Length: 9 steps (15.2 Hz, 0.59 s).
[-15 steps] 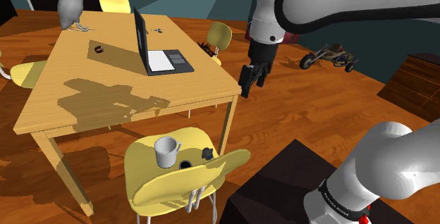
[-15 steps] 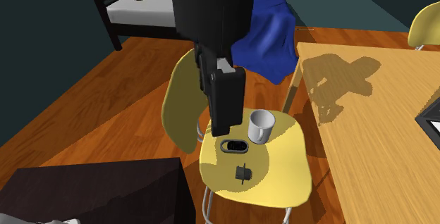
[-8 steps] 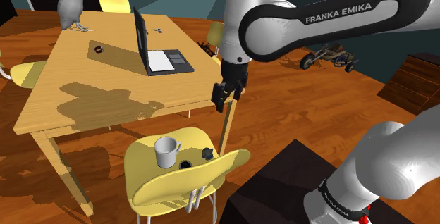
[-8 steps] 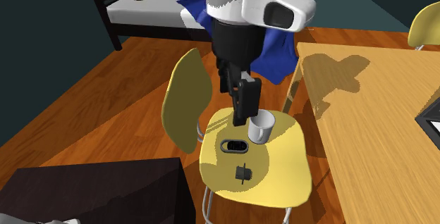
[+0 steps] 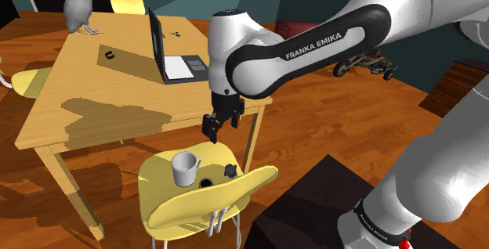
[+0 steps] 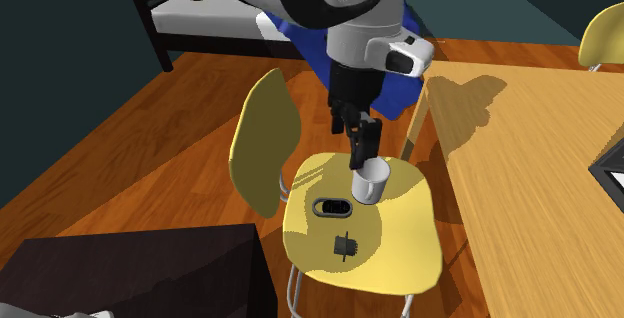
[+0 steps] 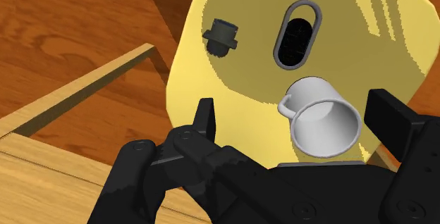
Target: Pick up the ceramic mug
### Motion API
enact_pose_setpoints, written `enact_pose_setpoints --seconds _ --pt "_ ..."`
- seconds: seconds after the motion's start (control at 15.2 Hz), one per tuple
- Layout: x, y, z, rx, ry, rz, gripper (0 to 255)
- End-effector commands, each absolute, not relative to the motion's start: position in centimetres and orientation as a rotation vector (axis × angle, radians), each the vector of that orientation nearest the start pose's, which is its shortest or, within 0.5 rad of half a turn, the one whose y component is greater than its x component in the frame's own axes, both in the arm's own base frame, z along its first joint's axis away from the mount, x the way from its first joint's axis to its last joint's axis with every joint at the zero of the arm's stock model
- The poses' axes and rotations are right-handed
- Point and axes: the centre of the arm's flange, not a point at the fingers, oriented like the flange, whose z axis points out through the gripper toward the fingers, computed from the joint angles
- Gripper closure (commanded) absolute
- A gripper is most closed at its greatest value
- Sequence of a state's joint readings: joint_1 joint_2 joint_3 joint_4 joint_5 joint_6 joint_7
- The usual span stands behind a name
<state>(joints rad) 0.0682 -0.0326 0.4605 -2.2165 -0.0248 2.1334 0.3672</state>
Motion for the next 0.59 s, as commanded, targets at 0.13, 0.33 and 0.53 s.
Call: enact_pose_setpoints --seconds 0.13,0.33,0.53 --pt "47.0 29.0 34.6 -3.189 -0.286 0.053 0" --pt "48.7 31.5 32.0 -3.193 -0.294 0.054 0" --pt "50.3 34.0 29.3 -3.197 -0.301 0.054 0"
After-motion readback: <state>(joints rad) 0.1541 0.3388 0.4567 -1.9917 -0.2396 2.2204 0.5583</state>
